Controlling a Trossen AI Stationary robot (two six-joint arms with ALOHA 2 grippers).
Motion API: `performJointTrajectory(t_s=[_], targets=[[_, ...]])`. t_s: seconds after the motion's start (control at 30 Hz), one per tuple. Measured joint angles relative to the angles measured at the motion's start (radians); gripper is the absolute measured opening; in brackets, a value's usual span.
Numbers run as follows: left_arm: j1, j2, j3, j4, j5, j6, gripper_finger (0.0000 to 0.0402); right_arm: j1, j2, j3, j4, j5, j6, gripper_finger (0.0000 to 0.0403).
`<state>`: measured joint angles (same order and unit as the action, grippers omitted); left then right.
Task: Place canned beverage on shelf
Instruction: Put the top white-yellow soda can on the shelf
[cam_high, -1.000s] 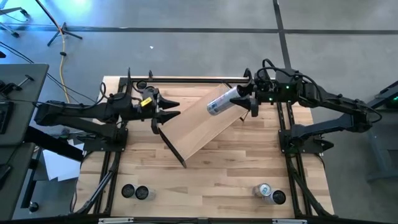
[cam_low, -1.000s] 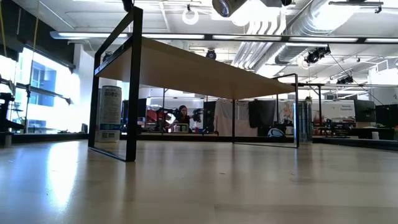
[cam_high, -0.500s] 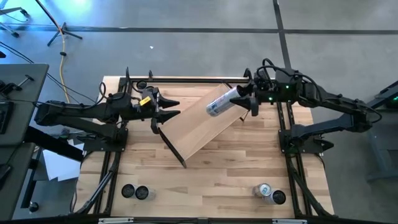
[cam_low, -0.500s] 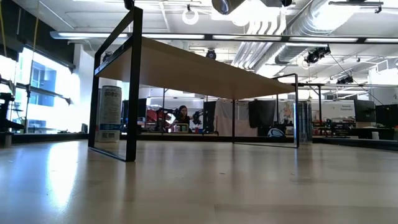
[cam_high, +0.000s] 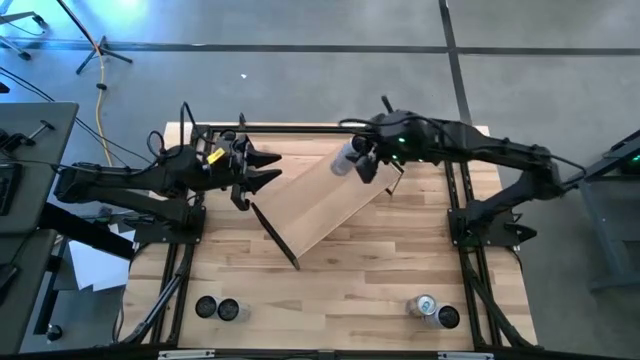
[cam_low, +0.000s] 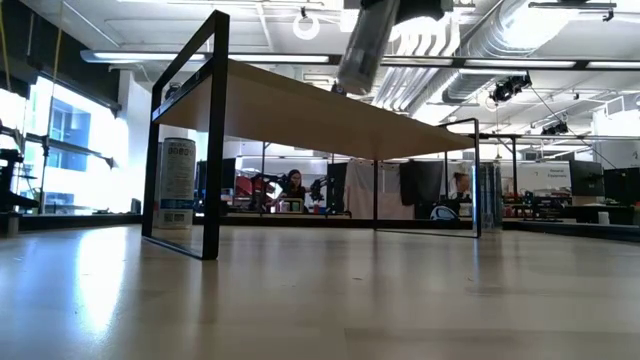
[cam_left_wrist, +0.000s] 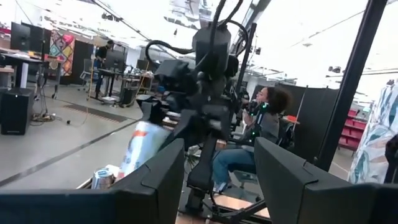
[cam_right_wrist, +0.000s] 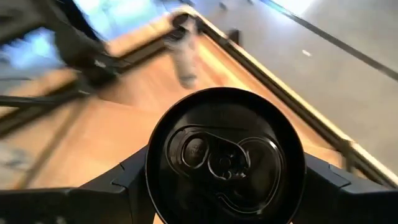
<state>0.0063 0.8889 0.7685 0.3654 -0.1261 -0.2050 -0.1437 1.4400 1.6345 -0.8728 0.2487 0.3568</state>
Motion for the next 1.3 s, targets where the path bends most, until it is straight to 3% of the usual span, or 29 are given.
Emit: performJointTrajectory(t_s=[0.27, 0.4, 0.7, 0.83, 1.3], targets=[[0.0, -0.003, 0.0, -0.002, -0.019, 0.0, 0.0167, -0.008, 0.11, 0.167, -0.254, -0.023, -0.052, 0.0254], [0.0, -0.003, 0.0, -0.003, -0.019, 0.0, 0.0167, -0.004, 0.086, 0.17, -0.271, -0.049, -0.112, 0.0254], [0.0, -0.003, 0.0, -0.006, -0.019, 0.0, 0.0167, -0.009, -0.012, 0.169, -0.464, -0.224, -0.248, 0.0254], [0.0, -0.003, 0.0, -0.006, -0.019, 0.0, 0.0167, -0.009, -0.034, 0.169, -0.466, -0.266, -0.279, 0.0254], [0.0, -0.003, 0.0, -0.007, -0.019, -0.001, 0.0167, -0.113, -0.075, 0.167, -0.499, -0.257, -0.381, 0.0254]])
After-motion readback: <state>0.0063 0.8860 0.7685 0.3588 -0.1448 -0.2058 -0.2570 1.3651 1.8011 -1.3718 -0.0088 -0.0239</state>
